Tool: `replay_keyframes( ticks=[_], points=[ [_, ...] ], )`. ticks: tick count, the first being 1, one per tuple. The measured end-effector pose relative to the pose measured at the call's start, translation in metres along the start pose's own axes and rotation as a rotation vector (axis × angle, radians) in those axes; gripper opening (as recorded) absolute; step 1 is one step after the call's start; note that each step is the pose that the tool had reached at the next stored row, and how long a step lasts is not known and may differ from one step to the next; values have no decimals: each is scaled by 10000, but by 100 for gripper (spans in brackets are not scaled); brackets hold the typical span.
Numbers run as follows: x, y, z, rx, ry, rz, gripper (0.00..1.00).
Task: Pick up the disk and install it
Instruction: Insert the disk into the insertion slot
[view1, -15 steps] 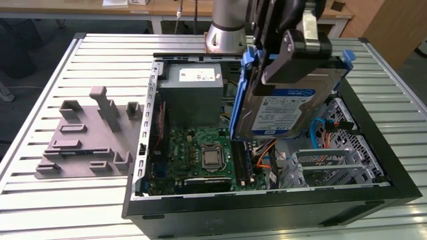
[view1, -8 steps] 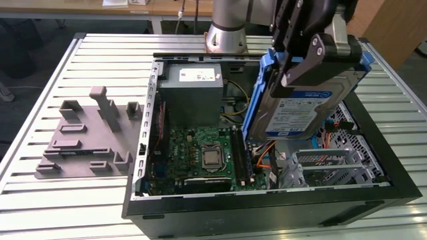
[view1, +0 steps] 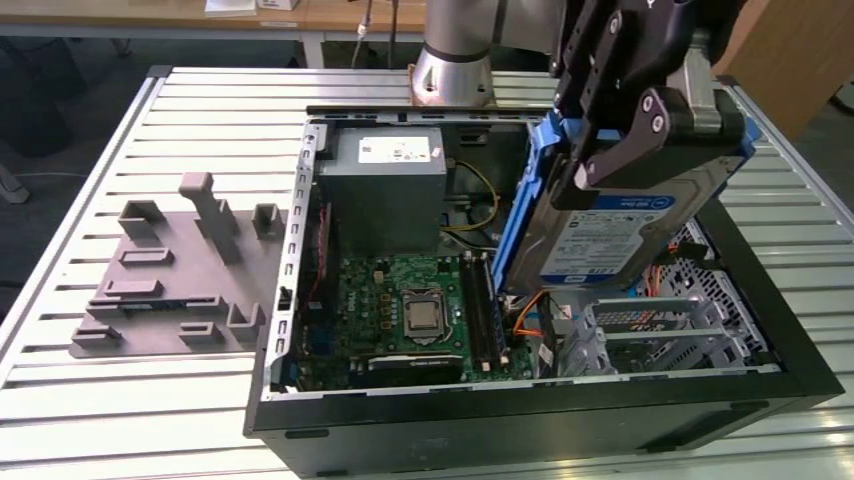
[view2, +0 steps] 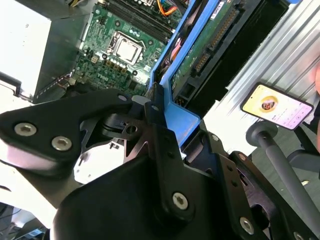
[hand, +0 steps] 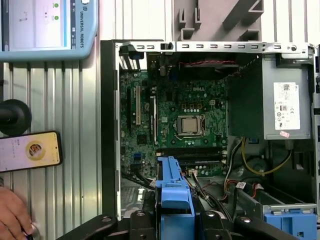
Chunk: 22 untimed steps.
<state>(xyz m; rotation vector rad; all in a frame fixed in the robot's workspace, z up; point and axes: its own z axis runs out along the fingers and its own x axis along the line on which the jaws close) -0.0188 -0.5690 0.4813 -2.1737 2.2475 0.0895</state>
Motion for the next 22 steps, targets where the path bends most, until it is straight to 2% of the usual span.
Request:
replay_keyframes(
  ticks=[3,9,16,22],
  points=[
    [1,-63,16,2,2,1,36],
    [-2,-246,58,2,2,1,36],
    [61,-321,105,3,-1,0,36],
    [72,-479,147,2,2,1,36]
  ],
)
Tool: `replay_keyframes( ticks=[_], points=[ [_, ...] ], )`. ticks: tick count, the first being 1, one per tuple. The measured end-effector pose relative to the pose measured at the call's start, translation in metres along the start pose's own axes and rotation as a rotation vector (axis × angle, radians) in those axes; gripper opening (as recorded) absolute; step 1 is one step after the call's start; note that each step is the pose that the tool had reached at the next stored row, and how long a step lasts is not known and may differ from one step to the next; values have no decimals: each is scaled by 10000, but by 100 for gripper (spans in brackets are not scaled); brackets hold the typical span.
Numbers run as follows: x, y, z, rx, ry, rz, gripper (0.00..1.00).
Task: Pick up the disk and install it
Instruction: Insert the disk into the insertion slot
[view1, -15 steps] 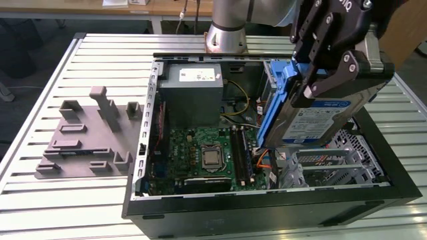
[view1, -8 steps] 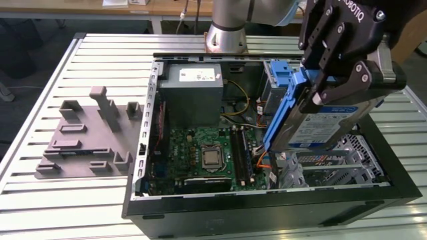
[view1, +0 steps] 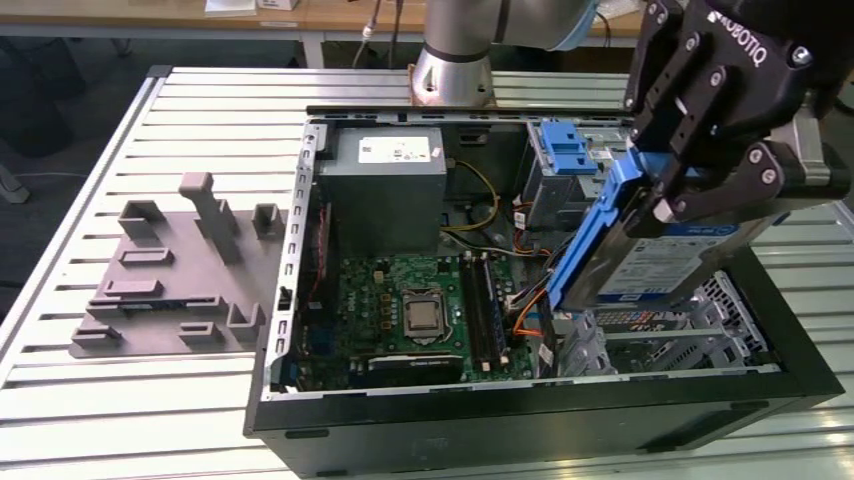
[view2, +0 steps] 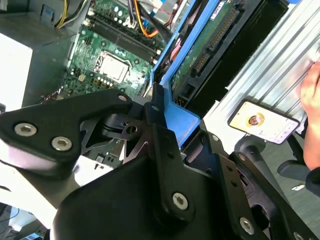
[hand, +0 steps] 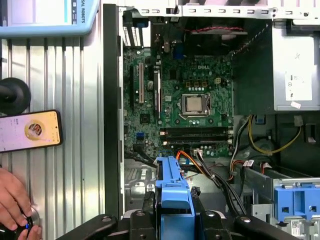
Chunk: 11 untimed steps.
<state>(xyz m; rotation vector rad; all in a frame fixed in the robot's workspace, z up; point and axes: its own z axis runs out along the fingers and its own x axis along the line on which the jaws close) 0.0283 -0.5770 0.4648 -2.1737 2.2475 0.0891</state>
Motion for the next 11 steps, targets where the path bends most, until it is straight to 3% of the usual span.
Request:
replay_keyframes(
  ticks=[11],
  points=[
    [13,-251,45,0,1,0,36]
  ],
)
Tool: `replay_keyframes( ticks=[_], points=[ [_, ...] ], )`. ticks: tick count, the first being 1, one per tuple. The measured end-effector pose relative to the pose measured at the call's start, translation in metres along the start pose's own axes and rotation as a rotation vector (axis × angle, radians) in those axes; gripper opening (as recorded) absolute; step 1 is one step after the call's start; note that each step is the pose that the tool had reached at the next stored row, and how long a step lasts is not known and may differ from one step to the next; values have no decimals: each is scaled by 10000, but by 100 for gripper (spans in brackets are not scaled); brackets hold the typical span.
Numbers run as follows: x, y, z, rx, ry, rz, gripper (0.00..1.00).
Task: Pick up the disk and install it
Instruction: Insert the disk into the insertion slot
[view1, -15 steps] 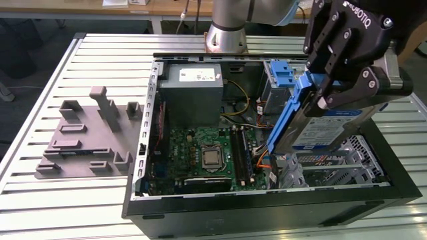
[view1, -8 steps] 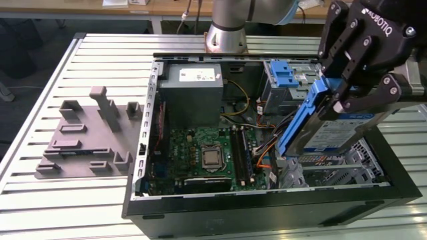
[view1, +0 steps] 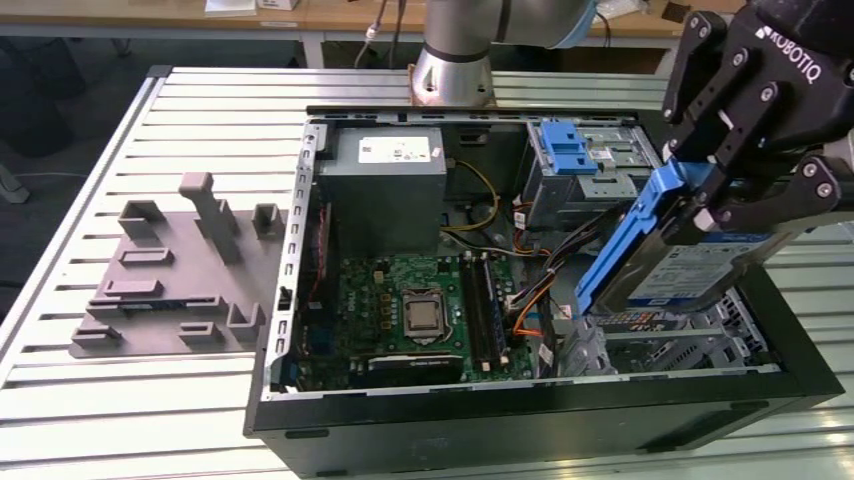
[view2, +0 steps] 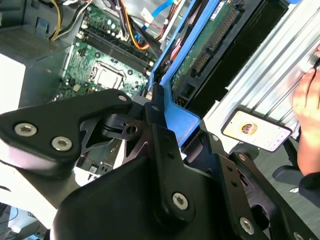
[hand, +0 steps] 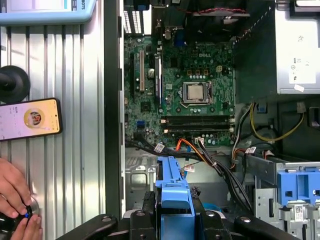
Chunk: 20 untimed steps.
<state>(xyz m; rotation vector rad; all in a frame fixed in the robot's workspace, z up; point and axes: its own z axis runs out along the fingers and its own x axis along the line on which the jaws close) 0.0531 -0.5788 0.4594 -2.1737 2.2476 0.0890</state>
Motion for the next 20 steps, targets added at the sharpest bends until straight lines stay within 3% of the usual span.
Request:
replay_keyframes(
  ticks=[14,20],
  points=[
    [-2,-193,88,0,0,-14,36],
    [0,-226,140,0,0,-14,36]
  ],
)
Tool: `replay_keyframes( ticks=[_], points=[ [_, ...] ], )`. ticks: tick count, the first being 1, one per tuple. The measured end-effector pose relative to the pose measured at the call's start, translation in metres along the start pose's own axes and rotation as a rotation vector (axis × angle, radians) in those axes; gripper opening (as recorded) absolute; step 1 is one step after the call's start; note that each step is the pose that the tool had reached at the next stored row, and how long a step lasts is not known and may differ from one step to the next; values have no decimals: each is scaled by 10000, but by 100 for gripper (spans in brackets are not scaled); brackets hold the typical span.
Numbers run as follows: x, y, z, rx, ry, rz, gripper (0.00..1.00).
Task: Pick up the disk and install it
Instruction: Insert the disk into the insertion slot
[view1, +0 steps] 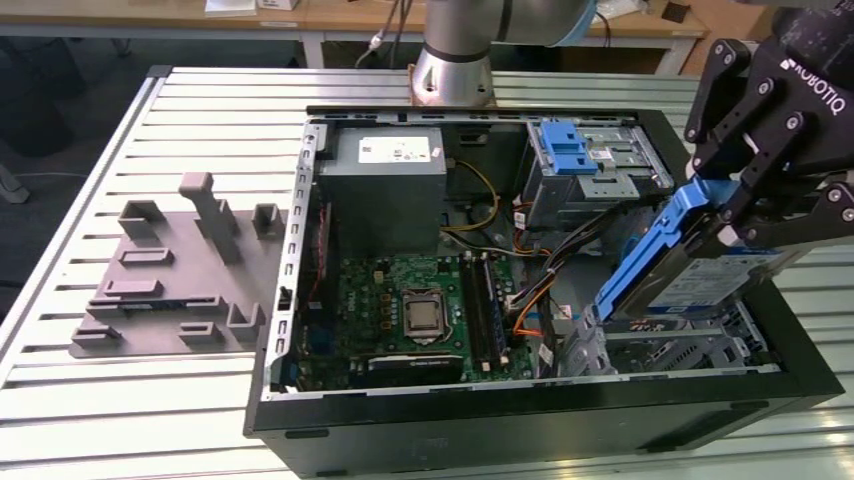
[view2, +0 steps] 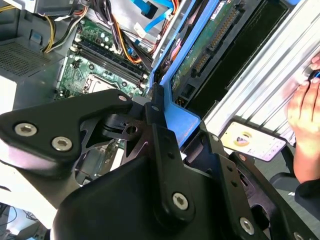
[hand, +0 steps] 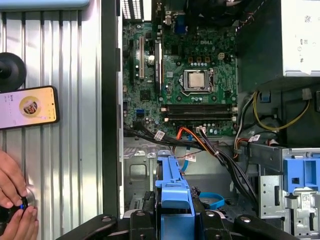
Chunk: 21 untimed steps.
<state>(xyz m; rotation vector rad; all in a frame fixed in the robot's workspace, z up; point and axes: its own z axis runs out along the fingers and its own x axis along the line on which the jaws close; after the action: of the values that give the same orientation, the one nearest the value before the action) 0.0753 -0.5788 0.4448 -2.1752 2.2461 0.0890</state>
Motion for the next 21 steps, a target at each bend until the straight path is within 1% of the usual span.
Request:
replay_keyframes(
  ticks=[8,21],
  points=[
    [3,-25,70,0,0,0,36],
    [16,-29,165,0,2,0,36]
  ],
)
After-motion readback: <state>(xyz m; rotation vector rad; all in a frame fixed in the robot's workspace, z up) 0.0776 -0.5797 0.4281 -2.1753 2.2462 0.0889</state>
